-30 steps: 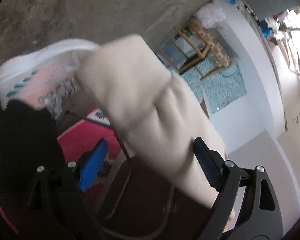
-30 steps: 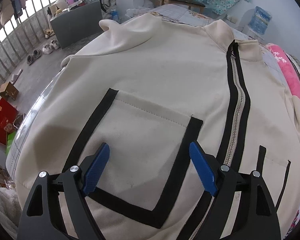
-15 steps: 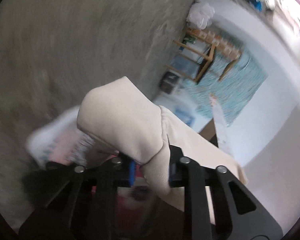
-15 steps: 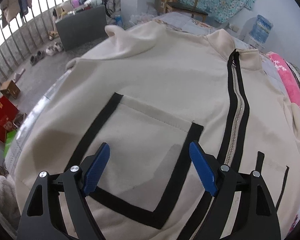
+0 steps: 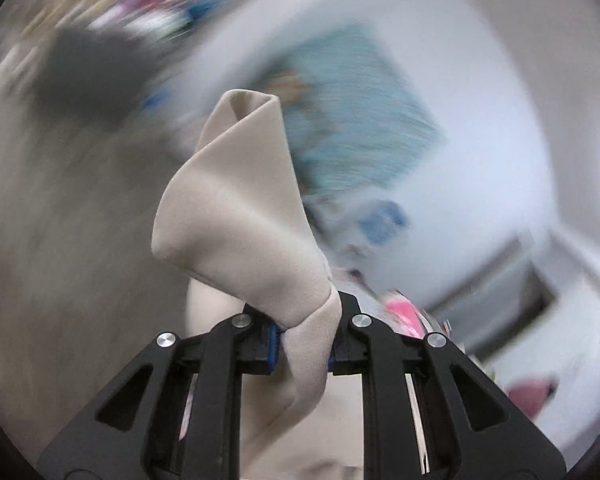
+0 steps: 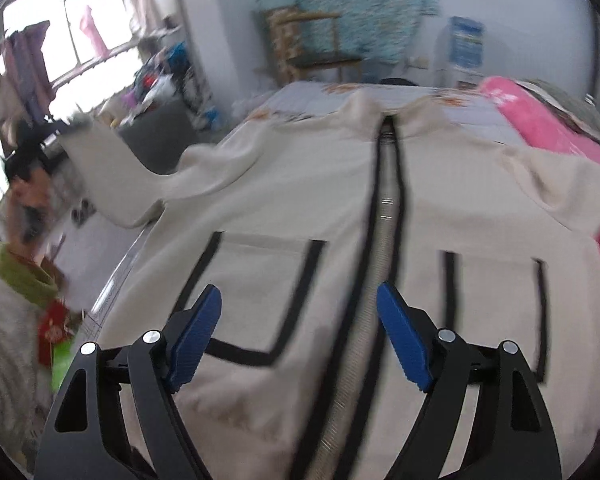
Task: Fold large clothes
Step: 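Lift the gripped sleeve up off the bed with the left tool, then lay the sleeve across the jacket front and open the left tool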
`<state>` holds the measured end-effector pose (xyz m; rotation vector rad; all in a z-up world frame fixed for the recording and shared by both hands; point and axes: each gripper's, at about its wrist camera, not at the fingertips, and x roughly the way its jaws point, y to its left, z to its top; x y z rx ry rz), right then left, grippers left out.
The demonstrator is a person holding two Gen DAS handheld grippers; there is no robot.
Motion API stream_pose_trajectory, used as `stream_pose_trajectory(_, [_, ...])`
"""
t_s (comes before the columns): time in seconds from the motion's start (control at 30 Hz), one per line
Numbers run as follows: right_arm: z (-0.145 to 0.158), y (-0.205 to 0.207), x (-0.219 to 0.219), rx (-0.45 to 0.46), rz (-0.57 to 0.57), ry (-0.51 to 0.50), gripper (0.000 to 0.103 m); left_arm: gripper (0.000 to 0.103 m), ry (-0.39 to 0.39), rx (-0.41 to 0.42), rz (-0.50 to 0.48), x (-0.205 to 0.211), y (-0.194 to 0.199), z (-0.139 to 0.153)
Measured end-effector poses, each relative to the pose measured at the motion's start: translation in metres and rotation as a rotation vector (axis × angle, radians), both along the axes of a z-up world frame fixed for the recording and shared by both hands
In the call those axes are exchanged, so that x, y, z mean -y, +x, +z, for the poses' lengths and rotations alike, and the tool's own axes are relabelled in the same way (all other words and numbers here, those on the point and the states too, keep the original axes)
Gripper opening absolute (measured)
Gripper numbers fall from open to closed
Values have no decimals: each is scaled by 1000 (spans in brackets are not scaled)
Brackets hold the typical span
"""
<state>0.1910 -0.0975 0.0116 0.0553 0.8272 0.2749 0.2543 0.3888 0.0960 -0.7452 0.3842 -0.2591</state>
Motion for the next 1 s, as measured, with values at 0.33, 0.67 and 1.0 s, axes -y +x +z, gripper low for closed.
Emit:
stream_pose_trajectory(0.33, [16,-69,112,44,-245,116,78,65,365,-43,-436,283,1,33])
stream_pose_trajectory(0.67, [-32,-64,160,-125,-272,211,78,84,474,-314,-448,314,-67,-82])
stream_pose_trajectory(1.0, [-56,-16,115,-188,-198,31,89,90,803,-495,-282,325,-71,-145])
